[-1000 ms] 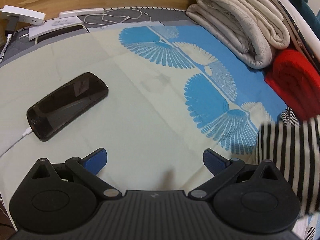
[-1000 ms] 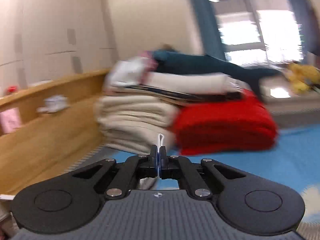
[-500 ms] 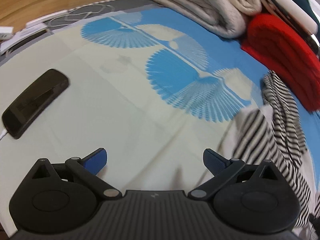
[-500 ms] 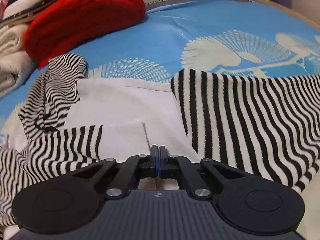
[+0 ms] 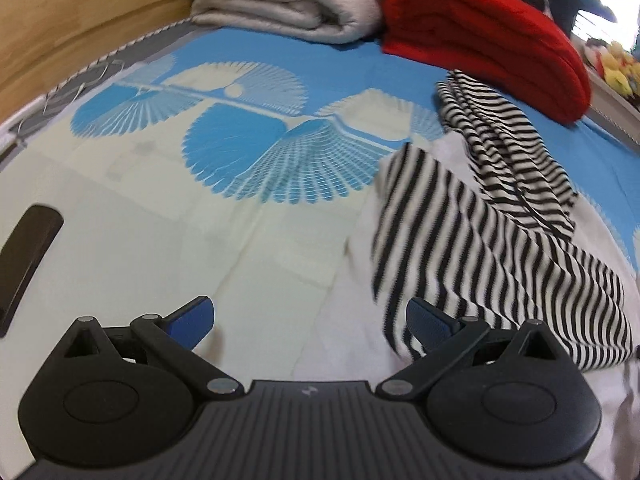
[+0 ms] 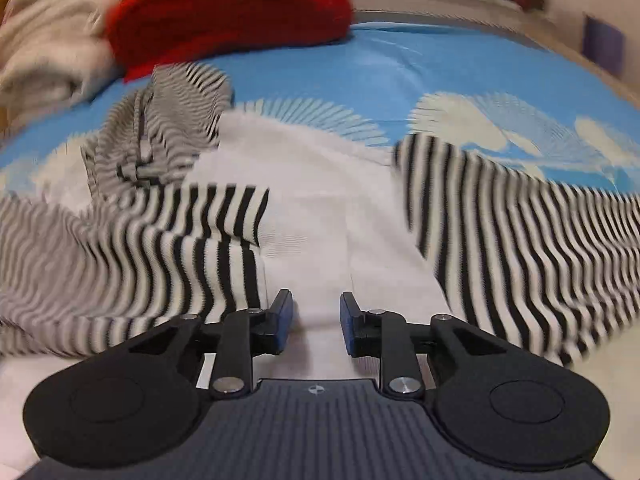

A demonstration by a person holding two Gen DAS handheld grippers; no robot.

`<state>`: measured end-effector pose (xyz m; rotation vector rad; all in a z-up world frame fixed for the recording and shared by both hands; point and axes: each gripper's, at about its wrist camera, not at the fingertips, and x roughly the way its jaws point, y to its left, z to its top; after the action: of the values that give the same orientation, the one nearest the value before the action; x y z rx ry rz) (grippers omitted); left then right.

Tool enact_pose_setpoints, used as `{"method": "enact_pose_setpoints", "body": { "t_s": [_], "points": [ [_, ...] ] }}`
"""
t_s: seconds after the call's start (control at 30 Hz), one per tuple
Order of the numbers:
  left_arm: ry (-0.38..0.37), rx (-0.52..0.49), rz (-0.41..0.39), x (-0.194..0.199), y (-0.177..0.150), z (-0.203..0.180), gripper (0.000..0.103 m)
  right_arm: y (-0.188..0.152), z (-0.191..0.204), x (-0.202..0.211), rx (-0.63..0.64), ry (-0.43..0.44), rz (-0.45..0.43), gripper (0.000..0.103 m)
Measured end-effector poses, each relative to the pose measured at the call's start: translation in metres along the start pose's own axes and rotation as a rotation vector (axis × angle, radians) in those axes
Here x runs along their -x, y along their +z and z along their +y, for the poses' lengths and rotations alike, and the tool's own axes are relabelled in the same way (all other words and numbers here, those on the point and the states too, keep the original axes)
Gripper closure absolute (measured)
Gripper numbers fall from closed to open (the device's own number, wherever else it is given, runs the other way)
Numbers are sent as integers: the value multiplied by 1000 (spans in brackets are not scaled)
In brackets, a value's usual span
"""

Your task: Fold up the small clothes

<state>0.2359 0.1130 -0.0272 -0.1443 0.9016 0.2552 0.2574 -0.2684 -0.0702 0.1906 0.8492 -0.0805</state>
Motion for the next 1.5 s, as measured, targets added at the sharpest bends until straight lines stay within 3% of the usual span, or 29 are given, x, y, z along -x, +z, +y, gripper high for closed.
{"method": "enact_pose_setpoints", "body": {
  "t_s": [0.07, 0.13, 0.17, 0.23, 0.37, 0.7, 1.17, 1.37, 1.5],
  "points": [
    [-8, -21, -8, 2, -2, -5, 1, -1, -6, 32, -49, 32, -48, 70],
    [-7, -40, -16, 4, -4, -10, 1, -10, -10, 72, -52, 17, -138, 52],
    [-9, -48, -20, 6, -5, -13, 1, -13, -9, 86, -50, 0, -181, 49],
    [-15, -66, -32, 9, -7, -18, 1, -29, -13, 121, -62, -46, -255, 47],
    [-1, -119, -58, 15, -14, -30, 1, -65, -32, 154, -201, -93, -311, 46],
    [27, -196, -86, 17, -25, -45, 1, -68, -56, 118, -225, -117, -186, 46],
    [23, -205, -79, 16, -27, -46, 1, -65, -66, 111, -247, -120, -145, 46],
    [10, -181, -66, 16, -23, -41, 1, -53, -86, 108, -277, -147, -183, 46],
    [16, -150, -67, 15, -21, -33, 1, -32, -157, 111, -489, -253, -300, 42]
  ]
}}
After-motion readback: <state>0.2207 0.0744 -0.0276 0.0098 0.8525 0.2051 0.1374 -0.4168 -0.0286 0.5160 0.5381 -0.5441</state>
